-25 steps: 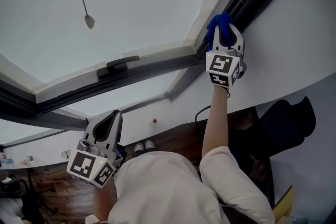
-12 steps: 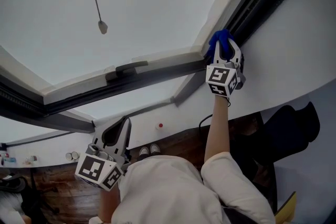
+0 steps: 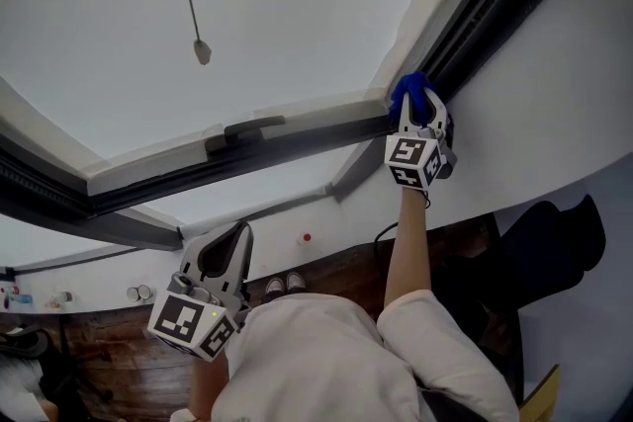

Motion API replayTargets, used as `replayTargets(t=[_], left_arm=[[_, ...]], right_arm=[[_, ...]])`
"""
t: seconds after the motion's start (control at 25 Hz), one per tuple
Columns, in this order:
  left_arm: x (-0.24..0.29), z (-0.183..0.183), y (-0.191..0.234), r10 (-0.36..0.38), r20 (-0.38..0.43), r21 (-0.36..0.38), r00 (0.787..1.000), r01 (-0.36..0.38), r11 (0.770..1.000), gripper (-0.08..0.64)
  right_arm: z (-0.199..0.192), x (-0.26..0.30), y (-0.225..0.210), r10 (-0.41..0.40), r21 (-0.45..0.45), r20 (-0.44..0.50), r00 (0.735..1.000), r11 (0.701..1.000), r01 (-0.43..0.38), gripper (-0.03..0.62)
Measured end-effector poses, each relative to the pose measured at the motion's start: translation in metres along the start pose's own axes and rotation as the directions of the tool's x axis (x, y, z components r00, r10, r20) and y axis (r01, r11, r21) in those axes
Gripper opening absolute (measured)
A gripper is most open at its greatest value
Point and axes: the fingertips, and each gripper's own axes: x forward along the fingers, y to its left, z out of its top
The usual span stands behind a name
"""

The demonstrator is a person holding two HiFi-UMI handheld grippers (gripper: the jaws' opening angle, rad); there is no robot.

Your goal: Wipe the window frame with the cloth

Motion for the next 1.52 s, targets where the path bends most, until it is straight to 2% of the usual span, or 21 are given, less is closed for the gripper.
replayTargets(t=[0.84, 1.12, 1.24, 1.52], left_arm=[[0.006, -0.006, -0.012, -0.015, -0.014, -0.008, 1.0, 0.015, 1.0, 0.009], [0.018, -0.005, -0.031, -0.026, 0.007, 0.086, 1.0, 0.026, 0.996, 0.009], [0.022, -0.003, -0.038, -0.037, 0.017, 0.1, 0.999, 0.035, 0.994, 0.009], [0.018, 0.003, -0.034, 0.0, 0.049, 0.111, 0.999, -0.005, 0.994, 0.009]], right_arm=[[-0.033, 0.002, 0.035, 0.076, -0.008, -0.065, 0.995, 0.997, -0.077, 0.095], [-0.039, 0.003, 0.043, 0.097, -0.018, -0.077, 0.992, 0.995, -0.099, 0.096], [-0.04, 0.003, 0.045, 0.099, -0.018, -0.08, 0.992, 0.995, -0.101, 0.095], [-0.049, 0.004, 0.055, 0.114, -0.01, -0.093, 0.989, 0.993, -0.115, 0.095]])
